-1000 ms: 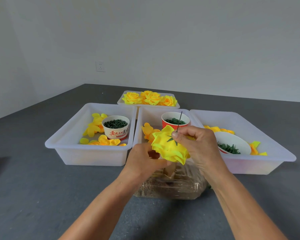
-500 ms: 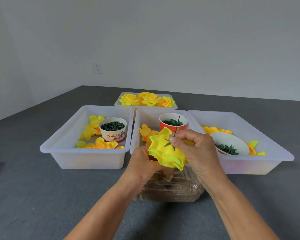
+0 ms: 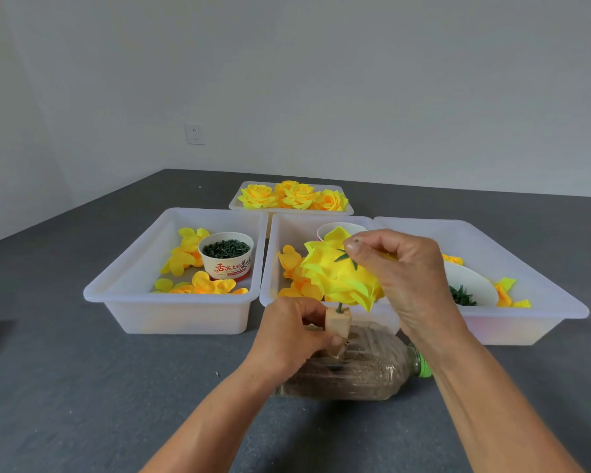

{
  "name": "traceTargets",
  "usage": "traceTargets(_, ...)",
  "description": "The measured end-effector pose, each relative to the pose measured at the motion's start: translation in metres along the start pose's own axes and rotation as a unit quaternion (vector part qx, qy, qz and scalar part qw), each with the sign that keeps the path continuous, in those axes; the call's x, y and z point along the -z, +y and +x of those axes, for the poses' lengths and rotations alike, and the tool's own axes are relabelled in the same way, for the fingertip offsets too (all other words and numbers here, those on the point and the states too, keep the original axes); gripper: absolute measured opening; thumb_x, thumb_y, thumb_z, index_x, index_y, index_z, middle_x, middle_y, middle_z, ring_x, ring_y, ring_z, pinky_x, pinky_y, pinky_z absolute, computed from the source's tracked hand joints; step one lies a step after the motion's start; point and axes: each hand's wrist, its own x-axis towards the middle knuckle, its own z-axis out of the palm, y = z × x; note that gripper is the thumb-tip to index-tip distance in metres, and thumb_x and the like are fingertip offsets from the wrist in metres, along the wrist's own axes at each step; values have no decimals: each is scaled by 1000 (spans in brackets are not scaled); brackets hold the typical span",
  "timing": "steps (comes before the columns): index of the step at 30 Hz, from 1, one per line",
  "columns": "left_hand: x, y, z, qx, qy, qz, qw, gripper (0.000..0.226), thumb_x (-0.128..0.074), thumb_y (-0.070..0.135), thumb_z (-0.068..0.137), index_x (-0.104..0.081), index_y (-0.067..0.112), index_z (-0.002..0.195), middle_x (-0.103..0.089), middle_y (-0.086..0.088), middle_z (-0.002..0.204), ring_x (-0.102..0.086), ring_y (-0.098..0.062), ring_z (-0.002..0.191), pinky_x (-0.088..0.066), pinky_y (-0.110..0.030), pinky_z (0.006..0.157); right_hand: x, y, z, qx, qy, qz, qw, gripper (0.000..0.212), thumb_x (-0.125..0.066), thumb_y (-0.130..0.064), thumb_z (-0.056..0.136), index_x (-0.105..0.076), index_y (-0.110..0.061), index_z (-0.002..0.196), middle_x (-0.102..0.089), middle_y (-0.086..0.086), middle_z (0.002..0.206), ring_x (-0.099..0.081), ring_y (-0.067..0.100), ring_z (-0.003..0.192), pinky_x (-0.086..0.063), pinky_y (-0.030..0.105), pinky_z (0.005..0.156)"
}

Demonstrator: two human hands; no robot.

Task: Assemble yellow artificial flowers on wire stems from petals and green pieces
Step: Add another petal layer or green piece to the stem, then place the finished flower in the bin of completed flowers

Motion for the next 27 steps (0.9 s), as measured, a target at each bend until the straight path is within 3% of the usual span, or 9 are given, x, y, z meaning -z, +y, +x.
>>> traceTargets(5, 0, 2, -4, -15, 17, 52, 998, 26, -84, 21, 63, -64, 36, 71, -63, 25, 71, -55, 16, 73, -36, 1, 62, 2, -7, 5, -11, 0, 32, 999, 16, -72, -13, 78, -71, -23, 66, -69, -11, 64, -59, -2, 60, -46, 14, 58)
traceTargets(10, 4, 13, -4, -46, 23, 14, 999, 40, -82, 36, 65, -60, 41, 98, -65, 18, 92, -59, 2, 87, -42, -4, 71, 4, -10, 9, -34, 19, 50, 998, 11, -72, -13, 77, -72, -19, 68, -69, -8, 65, -60, 6, 63, -48, 23, 63)
traceTargets(14, 2, 22, -3, -59, 68, -65, 994, 12, -77, 29, 74, -69, 35, 82, -71, 11, 81, -63, -3, 79, -49, -16, 72, 4, -9, 9, -43, 25, 55, 997, 10, -73, -14, 77, -72, -18, 68, -70, -5, 67, -61, 7, 64, -51, 25, 63)
traceTargets(16, -1, 23, -3, -45, 80, -91, 992, 18, -75, 18, 77, -69, 33, 69, -70, 10, 73, -63, -5, 74, -49, -20, 70, 4, -10, 10, -45, 30, 63, 997, 12, -73, -13, 77, -72, -18, 66, -70, -5, 66, -60, 7, 63, -50, 21, 60)
traceTargets(23, 2, 21, -3, -41, 66, -31, 996, 22, -73, 16, 78, -67, 31, 63, -66, 14, 69, -56, 6, 71, -41, -6, 66, 14, -16, 17, -82, 71, 152, 982, 5, -70, -10, 78, -71, -11, 73, -68, -3, 61, -61, 7, 54, -47, 16, 47)
traceTargets(27, 3, 22, -3, -50, 75, -9, 996, 22, -73, 15, 78, -67, 30, 63, -66, 13, 70, -55, 8, 72, -39, -3, 65, 16, -12, 25, -193, 119, 268, 936, 11, -69, -11, 79, -67, -12, 68, -67, 1, 58, -61, 10, 51, -48, 19, 50)
